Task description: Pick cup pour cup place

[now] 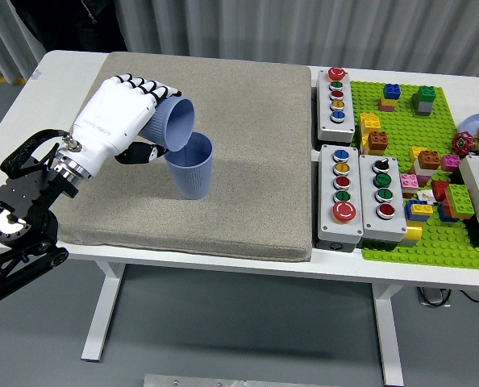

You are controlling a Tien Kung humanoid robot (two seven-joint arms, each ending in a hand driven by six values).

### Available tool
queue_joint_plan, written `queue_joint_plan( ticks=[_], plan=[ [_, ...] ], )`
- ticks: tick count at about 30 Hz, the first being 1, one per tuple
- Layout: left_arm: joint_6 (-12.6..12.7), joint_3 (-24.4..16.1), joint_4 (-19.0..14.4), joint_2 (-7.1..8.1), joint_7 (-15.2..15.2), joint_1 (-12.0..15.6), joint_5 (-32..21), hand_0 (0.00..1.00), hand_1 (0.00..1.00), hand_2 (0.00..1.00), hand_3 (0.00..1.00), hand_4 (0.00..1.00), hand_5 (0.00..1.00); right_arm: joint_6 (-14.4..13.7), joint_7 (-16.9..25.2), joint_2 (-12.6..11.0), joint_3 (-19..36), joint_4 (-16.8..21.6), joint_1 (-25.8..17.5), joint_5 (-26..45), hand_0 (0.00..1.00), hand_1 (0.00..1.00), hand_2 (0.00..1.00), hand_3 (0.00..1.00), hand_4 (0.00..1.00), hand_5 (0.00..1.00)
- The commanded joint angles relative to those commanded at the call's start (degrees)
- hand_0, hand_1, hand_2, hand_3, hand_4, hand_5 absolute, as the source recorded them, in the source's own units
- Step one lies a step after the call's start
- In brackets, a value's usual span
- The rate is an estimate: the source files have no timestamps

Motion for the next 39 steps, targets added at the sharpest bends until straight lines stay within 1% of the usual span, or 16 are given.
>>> queue_joint_plan(
  ticks=[5,14,17,18,31,34,36,37,38,39],
  plan=[
    [-0.4,1.3,-0.4,0.85,0.1,-1.0,0.0,0.592,0.631,0.758,0.678,0.711,0.115,0.0,0.0,-0.1,-0.1,0.0,0.0,0.1,0.705,0.634,0.564,0.565,0.002,0.06],
    [-0.7,2.8,-0.8,1.83,0.5,-2.2,0.0,0.593,0.628,0.759,0.675,0.709,0.106,-0.1,0.0,-0.1,-0.1,0.0,0.0,0.2,0.704,0.634,0.563,0.564,0.002,0.058],
    [-0.7,2.6,-0.9,1.96,0.6,-2.3,0.0,0.593,0.628,0.759,0.675,0.709,0.106,0.0,0.0,-0.1,-0.2,0.0,0.0,0.2,0.704,0.634,0.563,0.564,0.002,0.058],
    [-0.8,2.6,-0.9,1.96,0.7,-2.4,0.0,0.595,0.631,0.76,0.672,0.699,0.082,0.0,0.0,-0.1,-0.2,0.0,0.0,0.3,0.704,0.634,0.562,0.564,0.002,0.056],
    [-0.4,1.7,-0.9,1.79,0.8,-2.0,0.0,0.6,0.637,0.761,0.669,0.697,0.074,0.0,0.0,0.0,-0.2,0.0,-0.2,0.1,0.705,0.634,0.563,0.564,0.002,0.055],
    [0.3,0.6,-0.7,1.35,0.7,-1.1,0.0,0.6,0.637,0.761,0.669,0.697,0.074,0.0,-0.1,0.0,-0.1,0.0,-0.3,-0.1,0.705,0.634,0.563,0.564,0.002,0.055],
    [1.0,-0.7,-0.6,1.02,0.0,-0.2,0.0,0.599,0.632,0.751,0.661,0.696,0.066,0.0,-0.2,0.0,0.0,0.0,-0.4,-0.3,0.705,0.634,0.562,0.564,0.002,0.055],
    [2.8,-2.5,-0.5,0.54,-1.0,1.0,0.0,0.599,0.632,0.751,0.661,0.696,0.066,0.0,-0.2,0.1,0.1,0.0,-0.4,-0.4,0.705,0.634,0.562,0.564,0.002,0.055],
    [3.4,-3.0,-0.4,0.44,-1.2,1.3,0.0,0.599,0.632,0.751,0.661,0.696,0.066,0.0,-0.2,0.1,0.1,0.0,-0.4,-0.4,0.705,0.634,0.562,0.564,0.002,0.055],
    [4.8,-4.4,-0.3,0.02,-2.0,2.1,-1.0,0.599,0.632,0.751,0.661,0.696,0.066,0.0,-0.2,0.1,0.2,0.0,-0.4,-0.5,0.705,0.634,0.562,0.564,0.002,0.055]
  ],
)
